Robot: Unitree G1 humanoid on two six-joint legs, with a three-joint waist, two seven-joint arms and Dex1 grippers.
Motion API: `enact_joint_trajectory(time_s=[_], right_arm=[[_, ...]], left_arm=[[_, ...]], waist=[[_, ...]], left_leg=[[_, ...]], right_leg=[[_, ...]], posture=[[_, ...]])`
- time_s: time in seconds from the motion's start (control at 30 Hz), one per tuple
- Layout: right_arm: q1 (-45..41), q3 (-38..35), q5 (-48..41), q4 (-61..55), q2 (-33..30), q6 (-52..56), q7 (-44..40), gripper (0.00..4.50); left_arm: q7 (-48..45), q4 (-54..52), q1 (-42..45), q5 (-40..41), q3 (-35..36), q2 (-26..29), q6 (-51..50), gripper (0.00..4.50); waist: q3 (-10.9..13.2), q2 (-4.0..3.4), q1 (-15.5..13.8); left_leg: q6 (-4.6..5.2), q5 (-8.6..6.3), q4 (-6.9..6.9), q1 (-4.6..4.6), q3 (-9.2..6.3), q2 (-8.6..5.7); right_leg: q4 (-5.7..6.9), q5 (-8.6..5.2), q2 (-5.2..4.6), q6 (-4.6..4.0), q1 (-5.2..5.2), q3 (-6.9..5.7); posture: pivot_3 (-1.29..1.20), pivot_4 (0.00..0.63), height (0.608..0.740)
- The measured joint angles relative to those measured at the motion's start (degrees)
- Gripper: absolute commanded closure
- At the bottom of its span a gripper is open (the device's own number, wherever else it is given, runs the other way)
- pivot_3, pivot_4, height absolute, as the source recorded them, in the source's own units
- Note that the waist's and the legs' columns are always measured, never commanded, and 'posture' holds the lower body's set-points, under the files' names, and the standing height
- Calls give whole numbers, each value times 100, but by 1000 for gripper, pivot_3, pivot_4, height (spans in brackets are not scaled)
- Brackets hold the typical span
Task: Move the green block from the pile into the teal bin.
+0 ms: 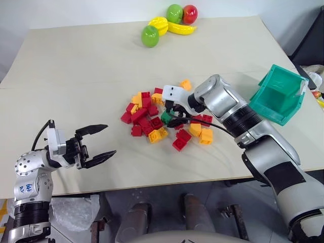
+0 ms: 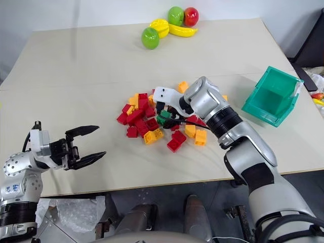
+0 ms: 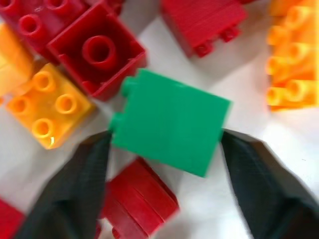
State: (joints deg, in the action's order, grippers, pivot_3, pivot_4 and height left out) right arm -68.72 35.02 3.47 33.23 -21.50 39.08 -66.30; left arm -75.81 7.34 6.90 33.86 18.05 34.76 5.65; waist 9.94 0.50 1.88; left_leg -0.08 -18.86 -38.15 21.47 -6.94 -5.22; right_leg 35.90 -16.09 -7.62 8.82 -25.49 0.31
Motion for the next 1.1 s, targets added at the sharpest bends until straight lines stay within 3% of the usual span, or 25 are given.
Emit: enact_joint_trajectory(time_s=[0.07, 0.1, 0.37, 0.67, 0.93, 1.0, 1.1], right_arm=[[1, -175, -20, -5, 25, 46, 22, 2604], [1, -277, -50, -31, 36, 87, 32, 2723], [255, -680, -138, -456, 17, 351, 99, 2723], [716, -1314, -339, -1451, -463, 650, 304, 2723], [2023, -2855, -629, -3103, -1447, 913, 1065, 2723], [2709, -3744, -641, -3597, -2114, 950, 1399, 2723], [3085, -4541, -531, -3653, -2797, 995, 1790, 2723]], left_arm=[[-5, 38, 80, -1, -2, 0, 0, 0], [-7, 41, 152, -1, -8, 0, 2, 0], [-67, 269, 407, -9, -133, -31, 7, 0], [-175, 486, 840, -47, -431, -141, 4, 0], [75, 593, 1797, -416, -1203, -780, -116, 0], [295, 882, 2436, -732, -1583, -1181, -136, 0], [475, 1341, 3034, -1021, -1812, -1424, -47, 0]], waist=[[0, 0, 0], [0, 0, -2], [0, 0, 5], [0, 0, -22], [0, 1, -157], [1, 1, -299], [0, 1, -303]], left_leg=[[0, 0, 0, 0, 0, 0], [0, 0, 1, 0, 0, 0], [0, 0, 1, 0, 0, -1], [0, 0, 0, 1, 0, -3], [2, -1, -7, 11, -8, -10], [8, -1, -16, 23, -2, -19], [13, -3, -16, 20, 22, -19]], right_leg=[[-1, 0, 0, 0, 0, 0], [-1, 0, 0, 0, 0, -1], [0, 0, -1, 0, 0, 0], [-1, 0, -3, 0, 1, -1], [-6, 1, -4, 2, 2, -10], [-11, 7, -9, 13, 2, -7], [-17, 10, -5, 19, 2, 4]], posture=[[0, 150, 740], [0, 150, 740], [0, 150, 740], [0, 150, 740], [0, 150, 740], [0, 150, 740], [0, 150, 740]])
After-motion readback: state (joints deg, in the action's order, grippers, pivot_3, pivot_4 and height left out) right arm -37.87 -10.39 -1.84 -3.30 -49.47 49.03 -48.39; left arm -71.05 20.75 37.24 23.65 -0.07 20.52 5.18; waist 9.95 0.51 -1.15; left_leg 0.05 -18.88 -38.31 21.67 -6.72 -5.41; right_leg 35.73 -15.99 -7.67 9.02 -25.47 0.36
